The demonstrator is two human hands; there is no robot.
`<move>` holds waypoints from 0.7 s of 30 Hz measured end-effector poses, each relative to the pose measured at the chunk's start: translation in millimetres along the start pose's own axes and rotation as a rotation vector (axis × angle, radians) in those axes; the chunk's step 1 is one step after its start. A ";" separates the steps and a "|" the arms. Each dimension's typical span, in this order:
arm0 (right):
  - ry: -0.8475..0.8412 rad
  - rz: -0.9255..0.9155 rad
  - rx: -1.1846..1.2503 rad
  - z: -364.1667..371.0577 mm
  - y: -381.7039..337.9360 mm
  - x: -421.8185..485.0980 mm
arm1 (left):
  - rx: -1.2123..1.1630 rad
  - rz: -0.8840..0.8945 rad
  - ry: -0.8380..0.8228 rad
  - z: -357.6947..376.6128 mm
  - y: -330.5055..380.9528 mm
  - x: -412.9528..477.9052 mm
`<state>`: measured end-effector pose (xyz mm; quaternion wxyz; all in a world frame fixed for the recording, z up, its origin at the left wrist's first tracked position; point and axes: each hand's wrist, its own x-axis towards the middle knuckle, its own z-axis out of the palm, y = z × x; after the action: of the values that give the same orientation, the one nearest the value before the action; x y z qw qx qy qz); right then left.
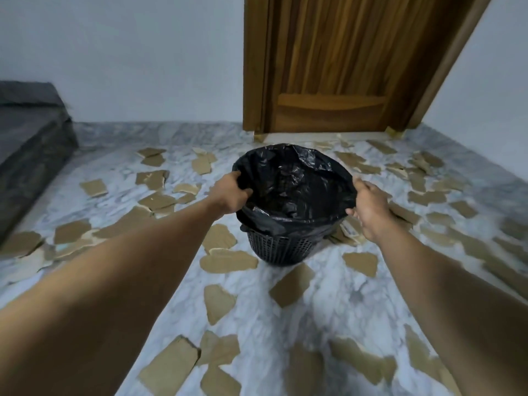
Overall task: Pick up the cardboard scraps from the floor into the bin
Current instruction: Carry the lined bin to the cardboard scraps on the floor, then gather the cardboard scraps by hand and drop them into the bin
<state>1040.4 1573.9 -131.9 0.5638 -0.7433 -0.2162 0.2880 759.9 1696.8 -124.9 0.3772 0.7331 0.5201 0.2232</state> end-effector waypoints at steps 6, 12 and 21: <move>0.163 -0.064 -0.148 7.4 31.3 -49.0 | -0.170 0.009 0.195 18.9 -0.9 -53.3; -0.282 -0.017 -0.660 -3.0 123.2 -161.5 | 0.067 -0.070 -0.088 90.9 -67.6 -174.2; -0.808 -0.176 -1.361 -21.5 235.3 -305.9 | 0.682 -0.122 -0.589 171.2 -144.8 -353.1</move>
<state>827.5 1297.2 -297.8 -0.1154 -0.7427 -0.5904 0.2942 670.1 1338.4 -321.1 0.2582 0.8157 0.4768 -0.2015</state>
